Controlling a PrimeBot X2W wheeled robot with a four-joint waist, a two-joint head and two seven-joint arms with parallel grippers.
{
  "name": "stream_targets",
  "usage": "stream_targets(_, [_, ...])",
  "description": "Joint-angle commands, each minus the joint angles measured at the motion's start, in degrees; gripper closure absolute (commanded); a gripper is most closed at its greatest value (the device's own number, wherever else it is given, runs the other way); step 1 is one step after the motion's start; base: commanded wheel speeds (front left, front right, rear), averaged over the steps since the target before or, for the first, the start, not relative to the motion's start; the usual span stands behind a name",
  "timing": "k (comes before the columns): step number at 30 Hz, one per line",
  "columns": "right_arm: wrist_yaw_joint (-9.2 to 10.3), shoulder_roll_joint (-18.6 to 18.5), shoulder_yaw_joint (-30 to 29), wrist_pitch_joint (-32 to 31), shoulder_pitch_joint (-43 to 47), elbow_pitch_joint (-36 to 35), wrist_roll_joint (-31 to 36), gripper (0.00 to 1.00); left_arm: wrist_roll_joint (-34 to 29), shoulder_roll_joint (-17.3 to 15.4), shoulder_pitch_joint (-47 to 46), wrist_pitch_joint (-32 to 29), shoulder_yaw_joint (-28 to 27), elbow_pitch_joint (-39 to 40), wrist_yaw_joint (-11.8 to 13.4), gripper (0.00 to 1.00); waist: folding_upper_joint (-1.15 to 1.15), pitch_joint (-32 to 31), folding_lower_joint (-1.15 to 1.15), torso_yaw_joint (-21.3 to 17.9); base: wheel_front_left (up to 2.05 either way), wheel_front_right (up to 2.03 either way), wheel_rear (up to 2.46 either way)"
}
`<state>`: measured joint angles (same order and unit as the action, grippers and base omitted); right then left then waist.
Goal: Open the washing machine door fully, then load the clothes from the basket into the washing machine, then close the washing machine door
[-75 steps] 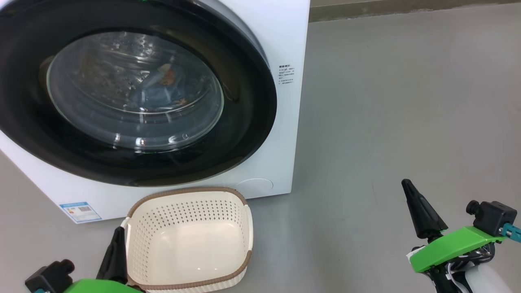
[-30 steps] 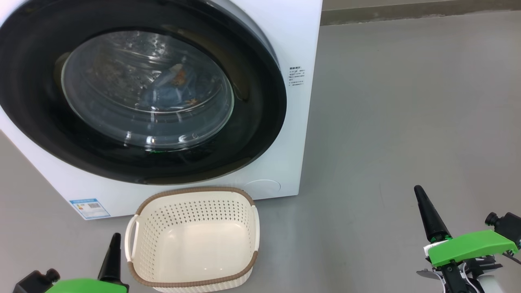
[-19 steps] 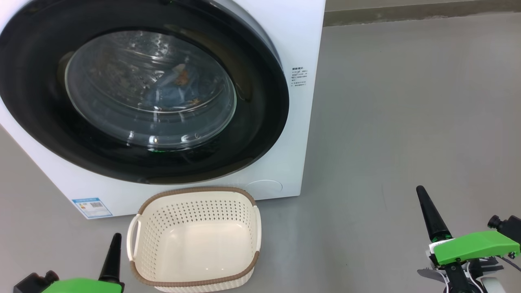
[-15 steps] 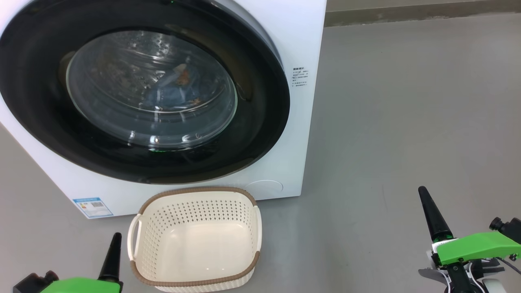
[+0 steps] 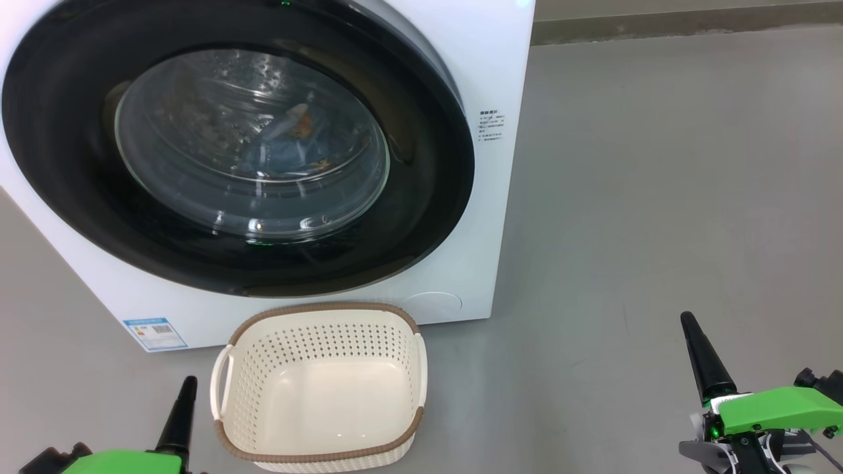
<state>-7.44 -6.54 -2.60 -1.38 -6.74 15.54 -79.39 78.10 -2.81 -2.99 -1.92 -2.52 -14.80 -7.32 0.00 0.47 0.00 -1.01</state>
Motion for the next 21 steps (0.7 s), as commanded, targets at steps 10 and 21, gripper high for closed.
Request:
stream_targets(10, [-0.06, 1.4, -1.0, -2.1, -0.1, -1.5, -6.0, 1.0, 6.4, -0.5, -2.9, -2.1, -2.7, 1.0, -0.1, 1.0, 0.0, -0.1, 0.0, 0.4, 0.0, 0.0, 0.0])
stream_targets(21, [-0.05, 2.6, -2.6, -3.8, 0.4, -1.5, -10.8, 1.0, 11.5, -0.2, -3.1, -3.8, -3.6, 0.8, -0.2, 1.0, 0.0, -0.2, 0.0, 0.8, 0.0, 0.0, 0.0])
